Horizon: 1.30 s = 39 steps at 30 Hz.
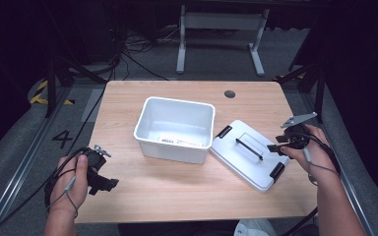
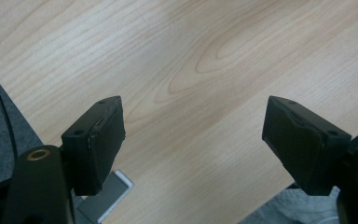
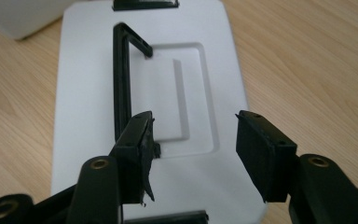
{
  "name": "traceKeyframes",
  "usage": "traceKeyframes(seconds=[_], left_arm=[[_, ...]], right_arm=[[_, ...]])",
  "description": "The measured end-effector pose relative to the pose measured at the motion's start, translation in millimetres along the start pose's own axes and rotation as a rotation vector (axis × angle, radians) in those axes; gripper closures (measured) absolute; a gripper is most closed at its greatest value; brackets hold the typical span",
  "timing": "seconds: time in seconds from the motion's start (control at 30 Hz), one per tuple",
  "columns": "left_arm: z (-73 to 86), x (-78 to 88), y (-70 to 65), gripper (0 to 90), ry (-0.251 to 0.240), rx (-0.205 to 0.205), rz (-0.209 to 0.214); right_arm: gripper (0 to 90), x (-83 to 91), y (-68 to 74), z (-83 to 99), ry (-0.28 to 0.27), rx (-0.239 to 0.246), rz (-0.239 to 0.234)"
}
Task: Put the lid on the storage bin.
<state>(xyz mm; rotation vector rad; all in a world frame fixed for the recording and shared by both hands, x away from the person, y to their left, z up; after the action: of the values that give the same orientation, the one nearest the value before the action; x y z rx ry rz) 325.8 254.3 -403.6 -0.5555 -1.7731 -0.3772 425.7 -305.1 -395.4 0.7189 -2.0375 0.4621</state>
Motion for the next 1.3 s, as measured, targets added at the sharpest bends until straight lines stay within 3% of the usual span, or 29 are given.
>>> traceKeyframes(seconds=[0.1, 0.2, 0.43, 0.63, 0.77, 0.83, 0.93, 1.0, 1.1, 1.2, 1.3], left_arm=[[3.2, 4.2, 5.2, 20.9, -0.011, 0.032, -0.021], [4.4, 4.2, 8.1, 20.6, -0.009, 0.049, -0.031], [5.2, 3.3, 10.8, 20.4, -0.001, 0.028, -0.032], [8.3, 2.8, 21.2, 21.0, -0.001, 0.021, -0.027], [2.2, 2.8, 26.5, 21.4, -0.006, 0.033, -0.050], [-2.5, 2.0, 27.2, 21.2, -0.007, 0.014, -0.050], [-9.1, -1.6, 28.9, 20.5, -0.012, -0.002, -0.022], [-13.0, -7.1, 33.6, 20.9, 0.004, 0.009, -0.026], [-16.7, -9.6, 35.2, 21.3, 0.009, 0.023, -0.041], [-21.6, -10.8, 36.1, 21.0, 0.004, 0.000, -0.030], [-22.8, -13.3, 37.0, 20.6, 0.015, 0.007, -0.033]], right_arm=[[46.4, -0.1, 1.8, -5.3, -0.025, -0.004, -0.009], [47.0, -1.6, 5.4, -13.5, 0.010, 0.022, -0.021], [48.4, 5.0, 14.0, -30.8, 0.056, 0.045, -0.038], [52.0, 5.0, 22.1, -43.5, 0.099, 0.083, -0.045], [50.9, 4.9, 27.3, -51.1, 0.144, 0.072, -0.057], [51.1, 3.8, 31.3, -54.6, 0.164, 0.074, -0.065], [52.0, 0.5, 39.7, -57.7, 0.189, 0.084, -0.077], [50.3, -4.9, 47.1, -61.2, 0.216, 0.097, -0.067], [49.7, -8.2, 49.7, -63.7, 0.229, 0.103, -0.061], [48.2, -13.5, 51.1, -66.8, 0.259, 0.111, -0.057], [47.4, -17.8, 52.8, -68.0, 0.292, 0.111, -0.058]])
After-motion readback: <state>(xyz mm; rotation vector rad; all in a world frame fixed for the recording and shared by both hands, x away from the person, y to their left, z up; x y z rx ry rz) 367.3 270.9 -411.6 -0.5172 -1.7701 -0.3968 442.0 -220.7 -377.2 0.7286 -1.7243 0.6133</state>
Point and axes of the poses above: each handheld gripper's, and its own axes: x roughly backward along the jaws, z roughly out of its underside, y roughly to its left, the point moved 3 cm from there along -x, roughly forward along the jaws, and after that the axes turned 3 degrees about y, right-handed, at the moved point
